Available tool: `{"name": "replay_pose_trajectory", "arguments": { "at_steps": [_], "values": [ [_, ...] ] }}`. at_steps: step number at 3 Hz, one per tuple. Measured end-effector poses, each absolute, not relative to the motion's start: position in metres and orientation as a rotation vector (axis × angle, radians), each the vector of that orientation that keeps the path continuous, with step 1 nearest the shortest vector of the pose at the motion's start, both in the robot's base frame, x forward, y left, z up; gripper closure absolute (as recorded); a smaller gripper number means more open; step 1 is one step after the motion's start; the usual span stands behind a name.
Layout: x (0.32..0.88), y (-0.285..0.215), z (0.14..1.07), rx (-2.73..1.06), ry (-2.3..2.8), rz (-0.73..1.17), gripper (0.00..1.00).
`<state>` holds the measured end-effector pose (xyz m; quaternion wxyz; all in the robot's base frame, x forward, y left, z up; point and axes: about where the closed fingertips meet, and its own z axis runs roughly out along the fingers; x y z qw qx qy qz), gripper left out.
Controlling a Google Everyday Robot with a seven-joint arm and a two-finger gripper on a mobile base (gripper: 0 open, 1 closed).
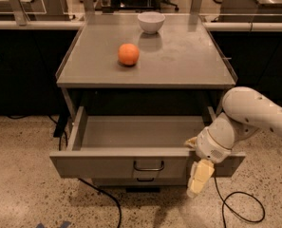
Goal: Open top drawer
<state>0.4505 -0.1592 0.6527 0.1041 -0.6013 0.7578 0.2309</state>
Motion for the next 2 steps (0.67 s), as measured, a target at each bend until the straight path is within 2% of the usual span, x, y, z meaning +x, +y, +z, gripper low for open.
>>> {"name": "replay_pose_trajectory", "arguments": {
  "at_steps": [1,2],
  "values": [
    [0.3913,-0.1673,0.6825,-1.886,2.237,0.788,0.0],
    [0.3913,-0.1673,0.6825,-1.886,2.237,0.788,0.0]
  ]
}}
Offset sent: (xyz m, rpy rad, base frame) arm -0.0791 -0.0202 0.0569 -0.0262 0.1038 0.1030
